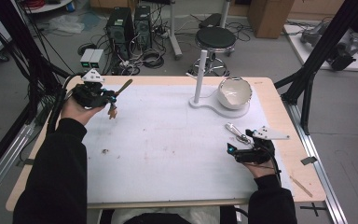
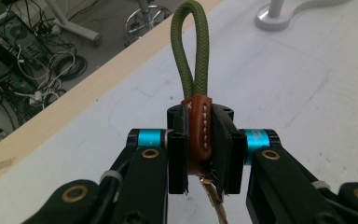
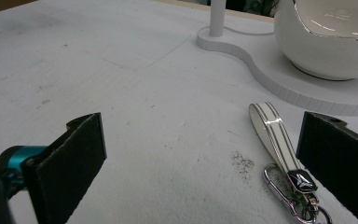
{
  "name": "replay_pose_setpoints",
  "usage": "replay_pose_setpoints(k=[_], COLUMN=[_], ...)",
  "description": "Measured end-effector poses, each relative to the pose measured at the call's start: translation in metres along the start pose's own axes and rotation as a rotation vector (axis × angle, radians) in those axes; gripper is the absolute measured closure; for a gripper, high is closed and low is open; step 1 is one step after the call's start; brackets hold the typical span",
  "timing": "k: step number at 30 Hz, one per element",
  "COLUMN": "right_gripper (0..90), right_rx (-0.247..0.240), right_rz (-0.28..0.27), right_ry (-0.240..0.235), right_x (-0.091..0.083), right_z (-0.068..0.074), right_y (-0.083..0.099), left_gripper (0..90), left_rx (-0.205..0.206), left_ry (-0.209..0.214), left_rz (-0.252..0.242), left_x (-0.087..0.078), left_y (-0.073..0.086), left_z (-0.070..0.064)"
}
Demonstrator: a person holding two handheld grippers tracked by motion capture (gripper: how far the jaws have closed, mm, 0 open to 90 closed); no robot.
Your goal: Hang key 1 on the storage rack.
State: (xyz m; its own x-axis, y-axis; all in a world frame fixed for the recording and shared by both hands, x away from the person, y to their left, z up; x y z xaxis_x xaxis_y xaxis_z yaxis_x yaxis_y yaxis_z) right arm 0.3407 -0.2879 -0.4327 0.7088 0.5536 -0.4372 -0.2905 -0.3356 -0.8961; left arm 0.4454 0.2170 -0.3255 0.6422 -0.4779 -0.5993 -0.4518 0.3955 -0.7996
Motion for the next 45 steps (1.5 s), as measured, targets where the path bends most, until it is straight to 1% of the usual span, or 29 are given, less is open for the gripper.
replay_pose_setpoints(k=[1,2,3,6,8,10,11,13,14,15,18,19,20,21,24,25,26,27,28,31,33,35,36,39,42,45], right_gripper=[0.6,0.6,0.6,0.6,0.6,0.6,0.6,0.6,0.6,0.6,0.6,0.6,0.6,0.6,0.6,0.6,0.6,0.6,0.6,0.6,0.6,0.6,0.6,0.6,0.6,0.6], right_rx=[0.001,0.001,0.0,0.0,0.003,0.005,0.003,0.002,0.002,0.004,0.0,-0.001,-0.001,0.0,0.001,0.003,0.003,0.005,0.005,0.003,0.003,0.007,0.007,0.007,0.0,0.005], right_rz=[-0.001,-0.001,-0.002,-0.002,0.002,0.003,0.004,0.006,0.006,0.006,0.002,0.005,0.005,0.006,0.007,0.007,0.007,0.004,0.004,0.004,0.001,-0.005,-0.005,-0.004,-0.007,-0.006], right_ry=[0.0,0.0,0.001,0.0,0.001,0.001,0.0,-0.001,-0.001,-0.001,0.001,0.0,0.0,-0.004,-0.005,-0.004,-0.004,0.0,0.0,0.011,0.014,0.016,0.016,0.015,0.013,0.013], right_x=[0.0,0.0,-0.001,-0.001,0.0,0.0,0.0,0.001,0.001,0.0,-0.001,-0.001,-0.001,0.0,0.001,0.001,0.001,0.0,0.0,-0.001,-0.002,-0.003,-0.003,-0.003,-0.002,-0.003], right_z=[0.0,0.0,0.0,0.0,-0.001,-0.001,-0.001,0.0,0.0,0.0,-0.001,0.0,0.0,0.0,-0.001,-0.001,-0.001,-0.002,-0.002,-0.003,-0.004,-0.005,-0.005,-0.005,-0.005,-0.005], right_y=[0.0,0.0,0.0,0.0,0.001,0.001,0.001,0.001,0.001,0.001,0.001,0.002,0.002,0.002,0.002,0.002,0.002,0.002,0.002,0.002,0.002,0.002,0.002,0.002,0.002,0.002], left_gripper=[76.9,76.9,76.9,76.9,76.9,76.9,76.9,76.9,76.9,76.9,76.9,76.9,76.9,76.9,76.9,76.8,76.8,76.8,76.8,76.9,76.9,76.9,76.9,76.8,76.8,76.8], left_rx=[0.005,0.005,0.012,0.011,0.015,0.024,0.034,0.042,0.042,0.045,0.051,0.058,0.058,0.066,0.061,0.071,0.071,0.075,0.075,0.105,0.112,0.114,0.114,0.108,0.111,0.11], left_ry=[0.0,0.0,0.001,0.0,0.003,0.017,0.019,0.021,0.021,0.026,0.04,0.04,0.04,0.04,0.051,0.059,0.059,0.065,0.065,0.07,0.078,0.076,0.076,0.078,0.074,0.083], left_rz=[-0.004,-0.004,-0.007,-0.011,-0.021,-0.028,-0.028,-0.037,-0.037,-0.042,-0.039,-0.027,-0.027,-0.023,-0.021,-0.018,-0.018,-0.021,-0.021,-0.016,-0.023,-0.021,-0.021,-0.035,-0.045,-0.046], left_x=[0.001,0.001,0.003,0.005,0.011,0.016,0.019,0.025,0.025,0.028,0.036,0.042,0.042,0.046,0.056,0.061,0.061,0.067,0.067,0.076,0.081,0.086,0.086,0.094,0.098,0.104], left_y=[-0.005,-0.005,-0.009,-0.013,-0.018,-0.023,-0.027,-0.034,-0.034,-0.038,-0.047,-0.052,-0.052,-0.054,-0.058,-0.061,-0.061,-0.065,-0.065,-0.075,-0.08,-0.086,-0.086,-0.094,-0.098,-0.103], left_z=[-0.001,-0.001,-0.002,-0.003,-0.007,-0.011,-0.014,-0.018,-0.018,-0.02,-0.025,-0.027,-0.027,-0.029,-0.035,-0.039,-0.039,-0.043,-0.043,-0.05,-0.053,-0.055,-0.055,-0.057,-0.058,-0.062])
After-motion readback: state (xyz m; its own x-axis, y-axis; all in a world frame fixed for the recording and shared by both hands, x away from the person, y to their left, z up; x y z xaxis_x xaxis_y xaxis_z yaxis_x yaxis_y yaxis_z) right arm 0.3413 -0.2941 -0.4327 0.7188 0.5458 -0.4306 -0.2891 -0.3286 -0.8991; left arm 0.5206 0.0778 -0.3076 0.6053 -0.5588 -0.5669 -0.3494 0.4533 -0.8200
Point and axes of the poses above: each handheld gripper's, and its own axes: x roughly forward along the jaws, y roughly out of its underside, z roughly to its left, the point moved 3 cm from there along x, roughly forward along the jaws, and after that the axes turned 8 degrees about -x, right-handed, at the moved point
